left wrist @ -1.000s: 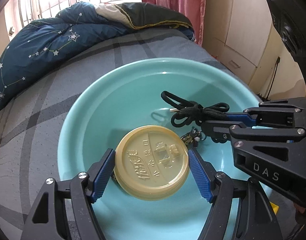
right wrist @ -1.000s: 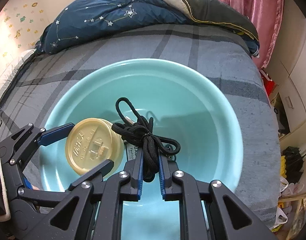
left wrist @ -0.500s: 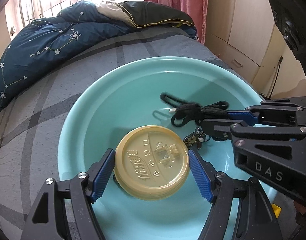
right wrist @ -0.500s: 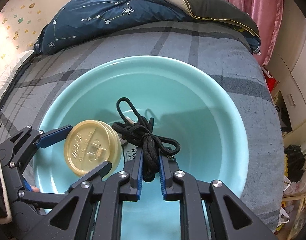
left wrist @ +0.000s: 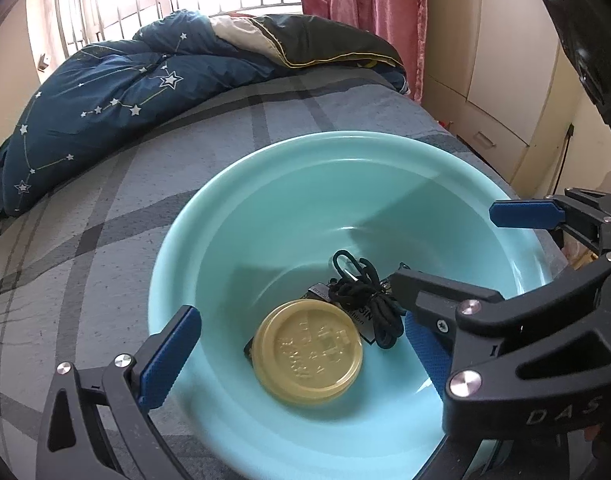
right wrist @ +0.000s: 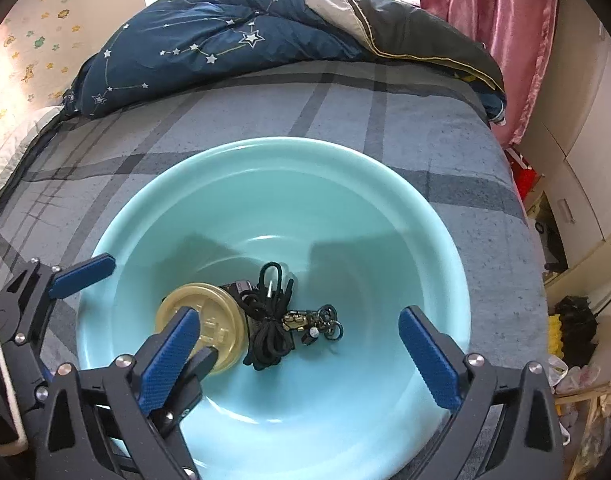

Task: Organize objects
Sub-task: 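Open the left tool dropping the gold lid while the right tool releases the cord, then withdraw both tools from the basin toward the yellow scoop and clear box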

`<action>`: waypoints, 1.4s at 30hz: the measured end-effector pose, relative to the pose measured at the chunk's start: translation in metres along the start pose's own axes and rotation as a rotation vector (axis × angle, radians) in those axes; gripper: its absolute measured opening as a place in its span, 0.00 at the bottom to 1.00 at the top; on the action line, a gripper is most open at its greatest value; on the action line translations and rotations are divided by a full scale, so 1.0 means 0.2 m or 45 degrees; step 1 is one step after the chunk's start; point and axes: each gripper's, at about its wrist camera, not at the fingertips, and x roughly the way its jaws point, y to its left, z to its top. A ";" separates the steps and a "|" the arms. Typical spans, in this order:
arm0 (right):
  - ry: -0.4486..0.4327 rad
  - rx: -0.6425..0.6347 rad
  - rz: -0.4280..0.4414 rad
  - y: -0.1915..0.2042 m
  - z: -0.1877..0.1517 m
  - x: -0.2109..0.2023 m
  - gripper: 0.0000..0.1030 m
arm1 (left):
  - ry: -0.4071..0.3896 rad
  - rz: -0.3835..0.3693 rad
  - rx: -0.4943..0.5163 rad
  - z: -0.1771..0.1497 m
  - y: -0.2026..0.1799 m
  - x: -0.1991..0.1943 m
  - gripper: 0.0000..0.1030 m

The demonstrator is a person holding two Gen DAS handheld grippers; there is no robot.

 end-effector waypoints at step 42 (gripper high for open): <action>-0.126 0.007 -0.022 0.05 -0.31 -0.61 1.00 | -0.119 0.026 0.016 -0.26 -0.11 -0.59 1.00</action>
